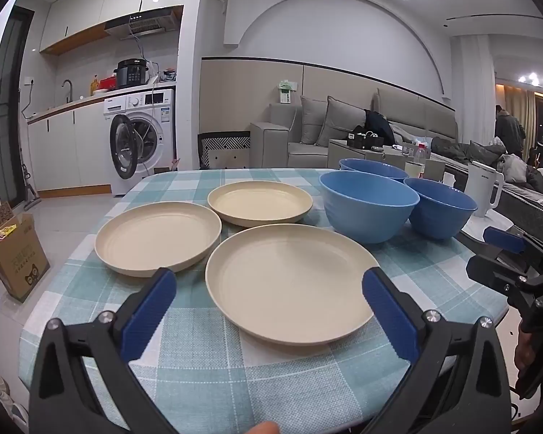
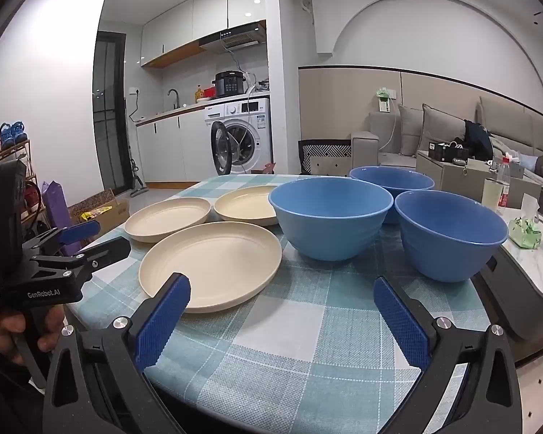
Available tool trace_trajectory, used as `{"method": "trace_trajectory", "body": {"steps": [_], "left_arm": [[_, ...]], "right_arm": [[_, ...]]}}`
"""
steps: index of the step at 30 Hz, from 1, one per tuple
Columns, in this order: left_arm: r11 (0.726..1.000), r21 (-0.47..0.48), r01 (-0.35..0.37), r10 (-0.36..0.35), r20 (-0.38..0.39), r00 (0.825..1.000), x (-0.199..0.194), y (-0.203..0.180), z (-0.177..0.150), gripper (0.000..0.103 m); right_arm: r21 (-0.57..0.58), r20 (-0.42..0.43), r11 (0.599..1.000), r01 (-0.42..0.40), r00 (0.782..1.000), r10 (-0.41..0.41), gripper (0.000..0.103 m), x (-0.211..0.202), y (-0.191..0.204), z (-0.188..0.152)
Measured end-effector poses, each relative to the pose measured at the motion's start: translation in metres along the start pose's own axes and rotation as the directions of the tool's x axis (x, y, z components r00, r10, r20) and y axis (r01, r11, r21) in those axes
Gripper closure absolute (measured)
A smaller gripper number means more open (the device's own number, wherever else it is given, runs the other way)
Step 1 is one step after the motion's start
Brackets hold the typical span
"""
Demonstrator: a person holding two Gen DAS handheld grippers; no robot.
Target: Organize plates and bowls
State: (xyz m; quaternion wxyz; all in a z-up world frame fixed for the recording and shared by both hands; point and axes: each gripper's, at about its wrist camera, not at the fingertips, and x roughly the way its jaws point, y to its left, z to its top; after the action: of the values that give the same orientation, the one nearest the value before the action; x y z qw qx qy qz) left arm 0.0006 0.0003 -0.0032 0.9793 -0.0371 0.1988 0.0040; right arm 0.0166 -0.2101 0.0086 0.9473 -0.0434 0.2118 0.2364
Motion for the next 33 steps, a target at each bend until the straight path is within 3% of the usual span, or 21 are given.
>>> {"method": "trace_trajectory", "body": {"steps": [33], "left_arm": [[1.0, 0.003, -0.008, 0.008, 0.001, 1.0, 0.0005, 0.0034, 0.0013, 0.0]], "right_arm": [[-0.001, -0.005, 1.0, -0.003, 1.0, 0.003, 0.0, 0.0006, -0.0007, -0.0001]]}}
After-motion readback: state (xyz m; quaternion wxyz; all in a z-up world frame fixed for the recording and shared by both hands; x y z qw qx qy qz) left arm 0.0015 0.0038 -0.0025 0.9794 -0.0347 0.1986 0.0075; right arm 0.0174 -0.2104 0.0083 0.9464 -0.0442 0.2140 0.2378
